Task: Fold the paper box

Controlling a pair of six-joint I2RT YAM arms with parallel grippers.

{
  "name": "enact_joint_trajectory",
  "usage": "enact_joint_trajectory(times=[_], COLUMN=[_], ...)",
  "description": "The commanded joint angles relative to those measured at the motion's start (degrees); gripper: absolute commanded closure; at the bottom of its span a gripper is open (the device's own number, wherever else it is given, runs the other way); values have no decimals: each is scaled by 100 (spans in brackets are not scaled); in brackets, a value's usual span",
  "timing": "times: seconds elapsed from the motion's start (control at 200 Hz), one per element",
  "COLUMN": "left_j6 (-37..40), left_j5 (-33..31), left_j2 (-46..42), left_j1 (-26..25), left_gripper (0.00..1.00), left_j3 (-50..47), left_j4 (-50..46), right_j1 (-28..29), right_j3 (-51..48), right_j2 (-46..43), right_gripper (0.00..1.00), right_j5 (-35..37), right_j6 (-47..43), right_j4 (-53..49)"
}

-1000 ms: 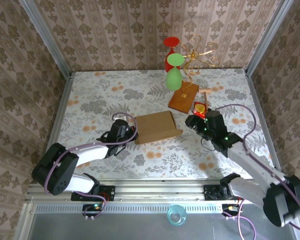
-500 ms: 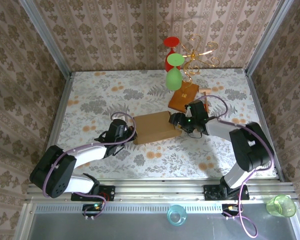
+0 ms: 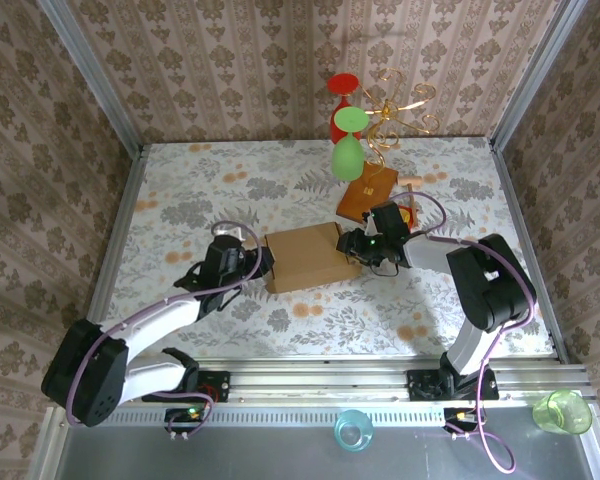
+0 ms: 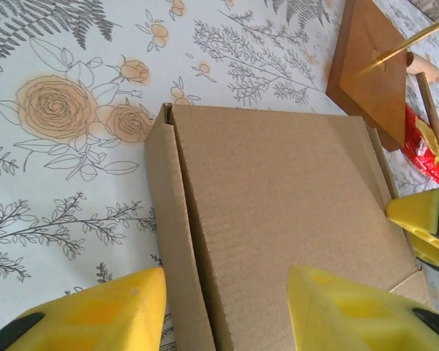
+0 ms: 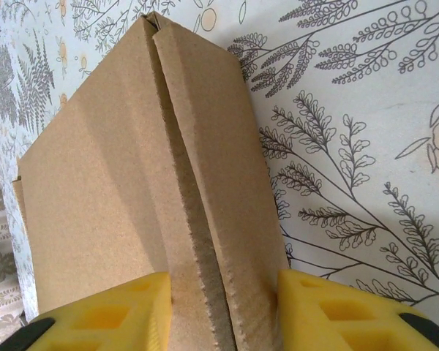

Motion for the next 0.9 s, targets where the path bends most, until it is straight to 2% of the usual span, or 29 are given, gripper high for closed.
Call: enact_joint_trajectory(times=[0.0,0.125,0.35,0.43,0.58,0.735,0.895], left_j6=[131,82,-237,-314,-387,-351,-203], left_j5=[266,499,993,1054,995,982,878], left_j2=[173,538,1274,1502,1697,1742,1700], left_j1=[188,274,274,274,274,274,287], left_gripper=[52,52,53,59,79,80,86], left_j3=[161,93,-26,-36,-173,-303,-390], left_j4=[-315,11,1330,1471,1515,1486,1212], right_j1=[49,70,78,78,74,39,-76], right_j3=[46,41,106,116,156,165,228], right_j2=[146,124,94,76,79,36,-87], right_gripper=[59,59,59,59,58,55,43], right_j5=[84,54,-8,-26,-74,-129,-316], right_j6=[-33,-39,-118,-153,-221,-352,-698], right_j4=[-131,-123,-217,-253,-298,-376,-565])
